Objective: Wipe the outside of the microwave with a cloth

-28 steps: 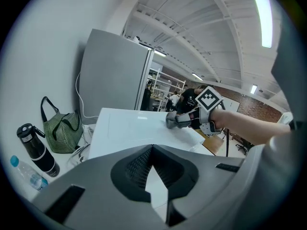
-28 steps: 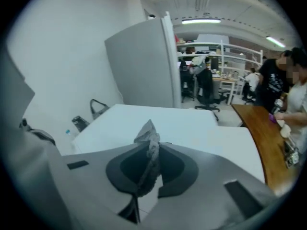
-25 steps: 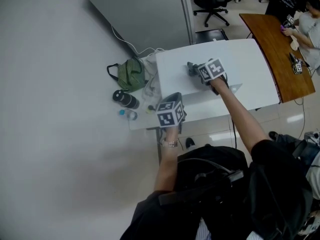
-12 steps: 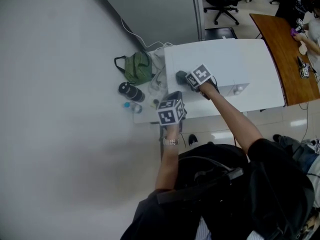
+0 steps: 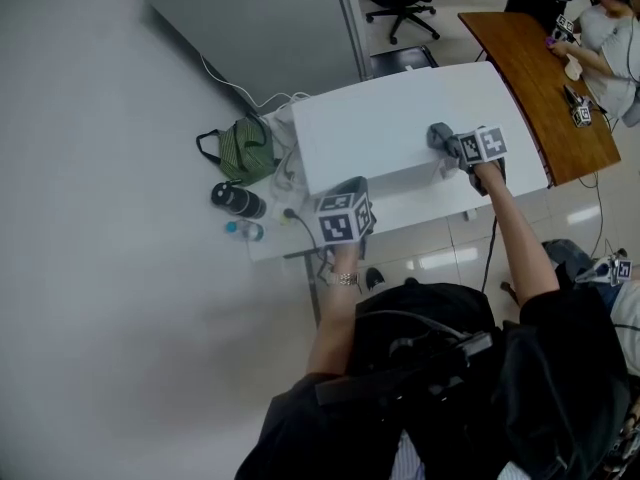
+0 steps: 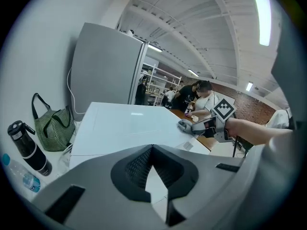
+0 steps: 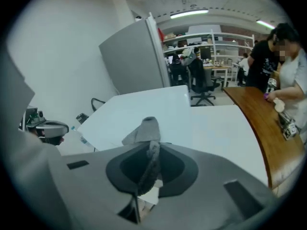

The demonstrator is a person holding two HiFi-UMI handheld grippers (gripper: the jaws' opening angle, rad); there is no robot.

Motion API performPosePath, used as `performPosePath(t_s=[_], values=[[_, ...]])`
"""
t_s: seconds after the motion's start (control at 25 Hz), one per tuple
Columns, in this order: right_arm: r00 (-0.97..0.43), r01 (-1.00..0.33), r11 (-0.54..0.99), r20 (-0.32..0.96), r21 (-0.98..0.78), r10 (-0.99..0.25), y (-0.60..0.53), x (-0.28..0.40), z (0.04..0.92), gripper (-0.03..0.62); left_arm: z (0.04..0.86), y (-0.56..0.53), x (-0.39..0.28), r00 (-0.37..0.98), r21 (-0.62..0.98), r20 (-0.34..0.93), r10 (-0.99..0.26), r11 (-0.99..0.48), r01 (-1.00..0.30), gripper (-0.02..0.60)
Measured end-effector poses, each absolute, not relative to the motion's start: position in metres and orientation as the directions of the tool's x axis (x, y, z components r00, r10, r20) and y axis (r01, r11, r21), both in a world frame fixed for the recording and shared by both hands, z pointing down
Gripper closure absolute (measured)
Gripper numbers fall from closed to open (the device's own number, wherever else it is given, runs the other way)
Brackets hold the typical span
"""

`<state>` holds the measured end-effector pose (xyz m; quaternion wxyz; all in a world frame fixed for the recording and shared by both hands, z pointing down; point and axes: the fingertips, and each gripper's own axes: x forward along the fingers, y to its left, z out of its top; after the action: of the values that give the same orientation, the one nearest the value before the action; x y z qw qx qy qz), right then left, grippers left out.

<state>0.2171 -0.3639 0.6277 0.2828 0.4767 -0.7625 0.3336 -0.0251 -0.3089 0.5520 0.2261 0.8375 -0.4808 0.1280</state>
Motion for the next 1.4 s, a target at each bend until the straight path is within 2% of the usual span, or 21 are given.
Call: performPosePath(t_s=[0.2, 0.44, 0.72, 1.0, 1.24, 1.4], values=[[-0.298, -0.954, 0.212, 0.754, -0.212, -0.585, -0.353, 0.276, 0.63, 0.553, 0.55, -0.302, -0.024, 0.5, 0.254, 0.429, -0.752, -0.431, -0.866, 0.588], [-0.217, -0.974, 0.186, 0.748, -0.127, -0.627, -0.343, 0.28, 0.632, 0.553, 0.555, -0.272, -0.023, 0.465, 0.247, 0.443, -0.767, -0.394, -0.885, 0.588], [-0.378, -0.922, 0.319, 0.701, -0.221, -0.604, -0.317, 0.199, 0.63, 0.553, 0.566, -0.228, -0.022, 0.368, 0.202, 0.468, -0.804, -0.308, -0.93, 0.588], [-0.54, -0.827, 0.489, 0.639, -0.279, -0.548, -0.241, 0.096, 0.628, 0.551, 0.555, -0.205, 0.003, 0.418, 0.224, 0.418, -0.806, -0.354, -0.908, 0.588], [-0.516, -0.852, 0.44, 0.585, -0.282, -0.625, -0.203, 0.05, 0.618, 0.551, 0.543, -0.193, 0.0, 0.429, 0.186, 0.398, -0.811, -0.386, -0.903, 0.588], [-0.485, -0.871, 0.412, 0.6, -0.267, -0.637, -0.171, 0.012, 0.625, 0.551, 0.549, -0.177, -0.026, 0.426, 0.177, 0.407, -0.808, -0.387, -0.905, 0.588]])
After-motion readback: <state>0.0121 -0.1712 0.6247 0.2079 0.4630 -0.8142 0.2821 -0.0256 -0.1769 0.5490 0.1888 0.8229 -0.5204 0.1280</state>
